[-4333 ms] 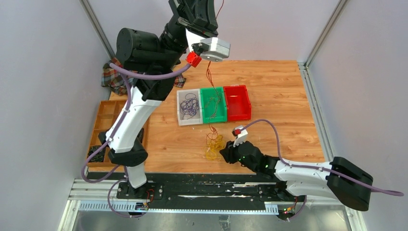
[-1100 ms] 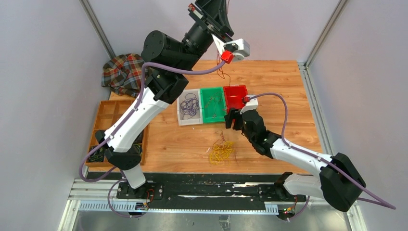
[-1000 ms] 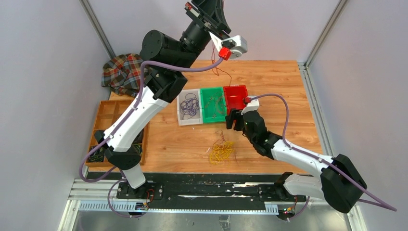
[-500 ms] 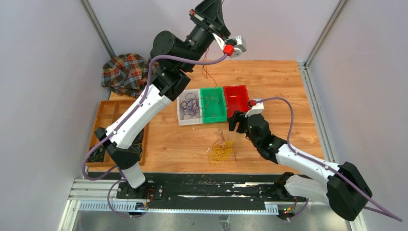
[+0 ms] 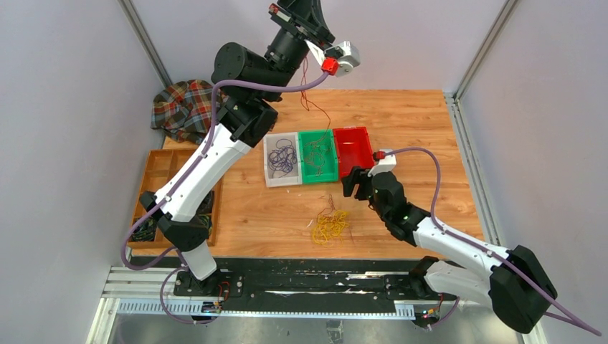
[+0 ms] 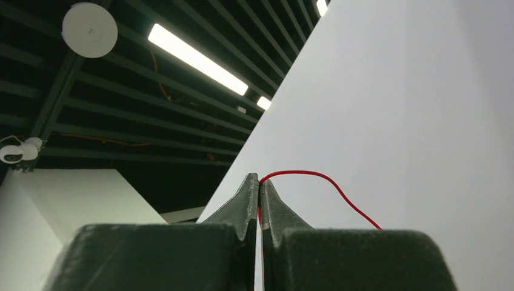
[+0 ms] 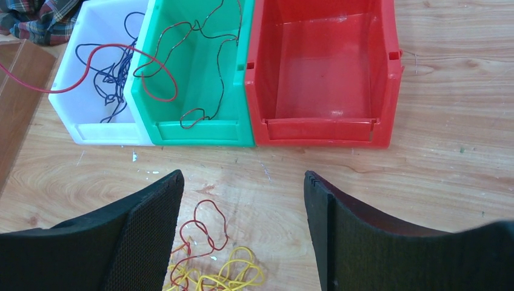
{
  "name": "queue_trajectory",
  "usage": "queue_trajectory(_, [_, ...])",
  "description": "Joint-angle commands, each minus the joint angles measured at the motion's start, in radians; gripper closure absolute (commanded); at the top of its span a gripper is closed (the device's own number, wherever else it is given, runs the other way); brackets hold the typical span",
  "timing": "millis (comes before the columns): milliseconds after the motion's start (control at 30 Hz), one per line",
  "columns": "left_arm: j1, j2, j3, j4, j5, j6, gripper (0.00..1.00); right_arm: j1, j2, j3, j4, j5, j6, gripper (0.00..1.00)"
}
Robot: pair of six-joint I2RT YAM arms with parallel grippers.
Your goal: Untangle the cables
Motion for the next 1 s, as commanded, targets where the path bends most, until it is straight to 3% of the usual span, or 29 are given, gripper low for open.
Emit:
queue_trajectory(0, [0.013, 0.004, 0.004, 0.037, -0.011, -0.004, 0.99, -0.019, -0.022, -0.022, -0.012, 0.005, 0.016, 0.27])
queue_trajectory(633, [0.056, -0.016, -0.258, 0.037, -0.025, -0.011, 0.99, -0.042, -0.071, -0.068, -0.016, 0.004, 0.018, 0.27])
queue_trajectory(867, [0.054, -0.078, -0.389, 0.022, -0.087, -0.141, 0.99, -0.052, -0.081, -0.069, -0.017, -0.002, 0.022, 0.27])
queue_trajectory(967, [0.047, -0.116, -0.413, -0.124, -0.134, -0.230, 0.99, -0.055, -0.081, -0.061, -0.016, -0.012, 0.023, 0.27])
